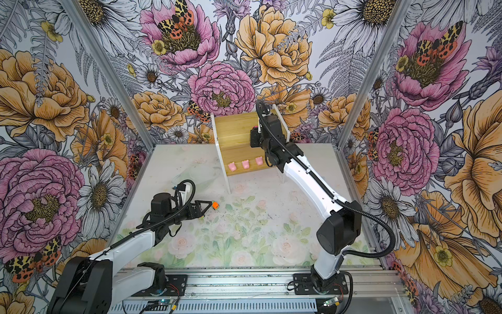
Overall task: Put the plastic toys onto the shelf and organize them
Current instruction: 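Lower the truck onto the upper shelf and open the right gripper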
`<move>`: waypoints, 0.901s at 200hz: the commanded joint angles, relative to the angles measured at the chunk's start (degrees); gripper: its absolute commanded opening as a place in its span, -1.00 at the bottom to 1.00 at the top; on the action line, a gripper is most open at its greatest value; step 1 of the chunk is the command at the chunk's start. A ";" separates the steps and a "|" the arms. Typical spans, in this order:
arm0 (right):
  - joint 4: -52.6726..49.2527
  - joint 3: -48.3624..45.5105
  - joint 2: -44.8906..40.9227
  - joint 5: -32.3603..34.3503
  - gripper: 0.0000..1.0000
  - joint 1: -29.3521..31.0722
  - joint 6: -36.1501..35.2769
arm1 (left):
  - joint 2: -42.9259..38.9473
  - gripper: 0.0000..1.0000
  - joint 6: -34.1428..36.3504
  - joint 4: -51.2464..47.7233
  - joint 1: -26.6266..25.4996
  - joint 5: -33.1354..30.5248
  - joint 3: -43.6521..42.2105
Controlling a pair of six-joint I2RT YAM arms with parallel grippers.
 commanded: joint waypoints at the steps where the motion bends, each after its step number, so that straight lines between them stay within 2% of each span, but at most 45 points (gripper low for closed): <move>1: -1.85 -1.20 -0.64 -0.96 -0.32 -0.23 -0.54 | 0.38 0.97 1.19 -0.35 0.37 -0.39 1.20; 113: -1.82 -1.05 -0.39 -1.18 -0.12 -0.25 -0.80 | 0.44 0.98 1.24 -0.53 0.43 -0.49 1.15; 180: -1.80 -0.90 -0.35 -1.63 -0.13 -0.24 -0.94 | 0.68 0.97 1.33 -0.55 0.52 -0.58 1.16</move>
